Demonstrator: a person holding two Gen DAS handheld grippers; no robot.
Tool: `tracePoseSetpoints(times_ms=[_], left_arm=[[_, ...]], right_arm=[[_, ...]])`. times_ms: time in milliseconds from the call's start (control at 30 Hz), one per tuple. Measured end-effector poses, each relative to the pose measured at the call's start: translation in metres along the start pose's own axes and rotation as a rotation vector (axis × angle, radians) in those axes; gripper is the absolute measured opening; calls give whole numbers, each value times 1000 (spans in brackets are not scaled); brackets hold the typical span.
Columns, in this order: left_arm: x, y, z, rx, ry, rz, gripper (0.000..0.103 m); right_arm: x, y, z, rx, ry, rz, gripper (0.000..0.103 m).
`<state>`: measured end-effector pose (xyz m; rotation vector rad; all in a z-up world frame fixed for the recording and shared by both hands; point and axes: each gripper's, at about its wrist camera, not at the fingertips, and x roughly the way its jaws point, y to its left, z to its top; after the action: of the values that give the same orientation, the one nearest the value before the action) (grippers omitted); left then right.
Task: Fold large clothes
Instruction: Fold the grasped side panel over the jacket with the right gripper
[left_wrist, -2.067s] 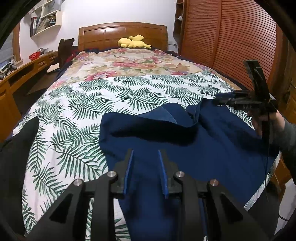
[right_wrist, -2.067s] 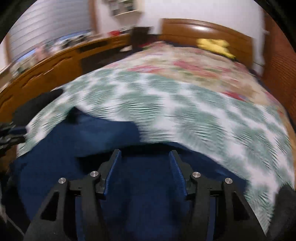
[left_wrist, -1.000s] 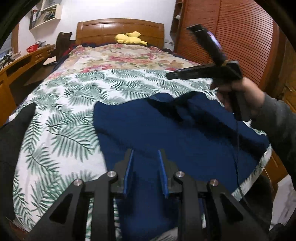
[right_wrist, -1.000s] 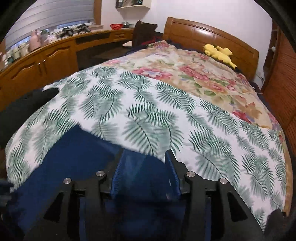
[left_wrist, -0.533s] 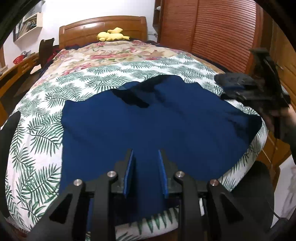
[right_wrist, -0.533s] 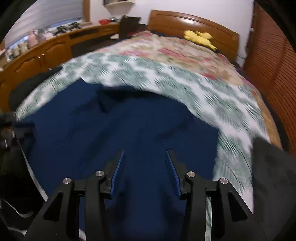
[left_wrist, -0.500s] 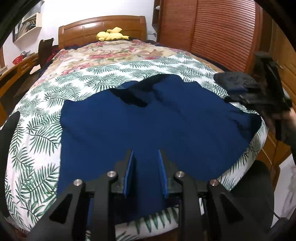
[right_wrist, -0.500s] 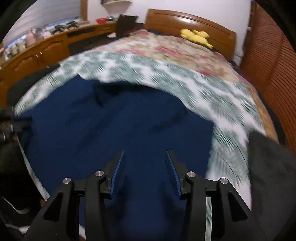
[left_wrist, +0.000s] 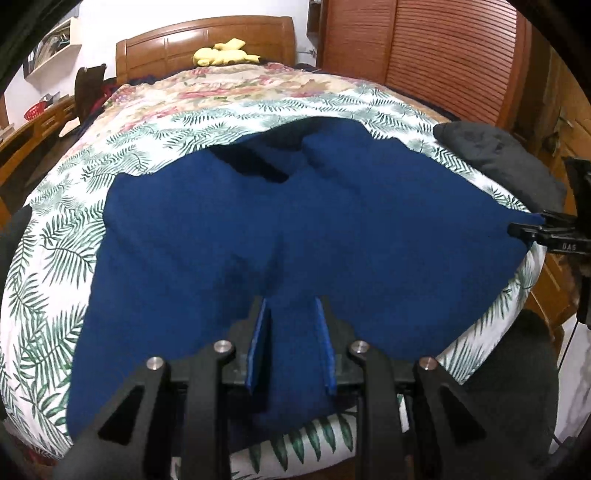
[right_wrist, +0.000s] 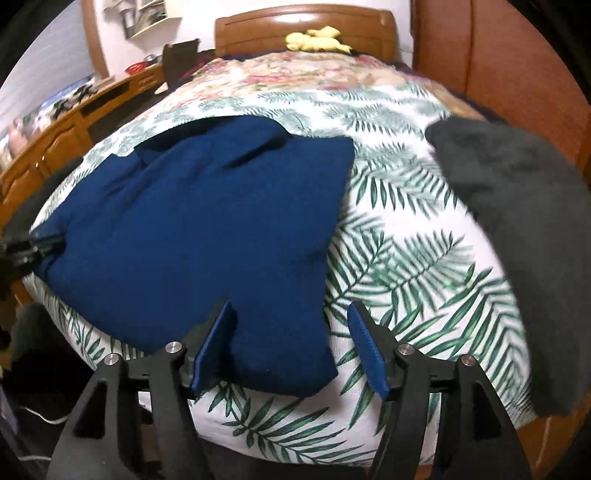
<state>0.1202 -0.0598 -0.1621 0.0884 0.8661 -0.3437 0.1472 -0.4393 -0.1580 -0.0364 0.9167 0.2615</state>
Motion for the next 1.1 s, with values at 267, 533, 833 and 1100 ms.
tracePoseSetpoints(times_ms=[267, 533, 833, 1100], left_arm=[[12, 0, -5, -34, -13, 10, 27], [9, -4, -6, -18, -22, 35, 27], [-22, 6, 1, -43, -50, -1, 27], [-81, 45, -2, -77, -140, 34, 27]], right_arm=[[17, -11, -4, 114, 34, 89, 73], [32, 16, 7, 73, 50, 147, 65], [-10, 22, 38, 78, -101, 235, 17], [-46, 126, 109, -124, -241, 308, 16]])
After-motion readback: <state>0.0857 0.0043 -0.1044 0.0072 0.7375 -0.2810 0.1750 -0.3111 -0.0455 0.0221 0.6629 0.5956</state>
